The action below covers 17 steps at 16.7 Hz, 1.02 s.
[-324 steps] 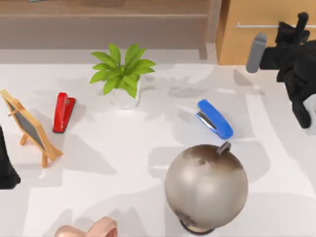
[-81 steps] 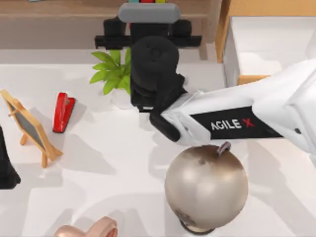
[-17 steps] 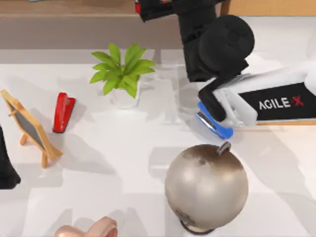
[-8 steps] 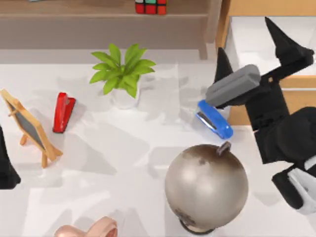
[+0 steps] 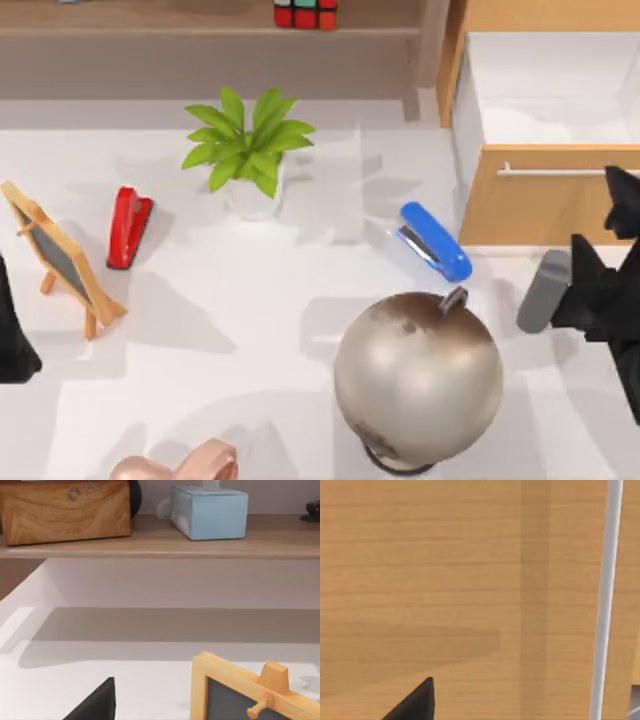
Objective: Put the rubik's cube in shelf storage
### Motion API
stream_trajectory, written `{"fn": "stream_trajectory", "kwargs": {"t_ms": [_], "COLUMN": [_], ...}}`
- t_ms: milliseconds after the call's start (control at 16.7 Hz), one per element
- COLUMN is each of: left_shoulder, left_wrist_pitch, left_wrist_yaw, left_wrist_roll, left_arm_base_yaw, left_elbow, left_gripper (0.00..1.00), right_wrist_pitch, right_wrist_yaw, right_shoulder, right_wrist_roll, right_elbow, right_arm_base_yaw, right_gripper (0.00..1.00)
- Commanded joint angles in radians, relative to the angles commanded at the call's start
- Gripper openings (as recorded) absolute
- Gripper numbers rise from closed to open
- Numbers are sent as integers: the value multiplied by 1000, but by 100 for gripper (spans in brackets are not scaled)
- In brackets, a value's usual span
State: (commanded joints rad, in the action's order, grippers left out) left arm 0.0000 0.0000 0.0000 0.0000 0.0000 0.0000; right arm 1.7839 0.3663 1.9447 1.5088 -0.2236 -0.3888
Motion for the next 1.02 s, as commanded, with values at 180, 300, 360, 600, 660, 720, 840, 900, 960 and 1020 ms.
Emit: {"fn": "stream_trajectory", "kwargs": {"t_ms": [180, 300, 360, 600, 660, 720, 840, 900, 960, 1020], "left_shoulder": [0, 0, 0, 0, 0, 0, 0, 0, 0, 0], "left_wrist_pitch": [0, 0, 0, 0, 0, 0, 0, 0, 0, 0], "left_wrist_yaw": [0, 0, 0, 0, 0, 0, 0, 0, 0, 0], "left_wrist_roll": [0, 0, 0, 0, 0, 0, 0, 0, 0, 0], "left_arm_base_yaw": [0, 0, 0, 0, 0, 0, 0, 0, 0, 0], "left_elbow": [0, 0, 0, 0, 0, 0, 0, 0, 0, 0], "left_gripper": [100, 100, 100, 100, 100, 100, 100, 100, 100, 100], "right_wrist_pitch": [-27, -27, -27, -38, -45, -54, -74, -84, -92, -99], "right_wrist_yaw": [12, 12, 12, 8, 4, 0, -10, -15, -20, -23], "right_shoulder": [33, 33, 33, 48, 47, 47, 48, 49, 49, 49], "right_wrist_roll": [46, 46, 46, 45, 46, 46, 47, 47, 47, 47], "right_elbow": [9, 9, 9, -15, -24, -34, -55, -65, -73, -80], "right_arm_base_yaw": [42, 42, 42, 46, 51, 55, 65, 70, 75, 78], "right_gripper": [100, 100, 100, 100, 100, 100, 100, 100, 100, 100]}}
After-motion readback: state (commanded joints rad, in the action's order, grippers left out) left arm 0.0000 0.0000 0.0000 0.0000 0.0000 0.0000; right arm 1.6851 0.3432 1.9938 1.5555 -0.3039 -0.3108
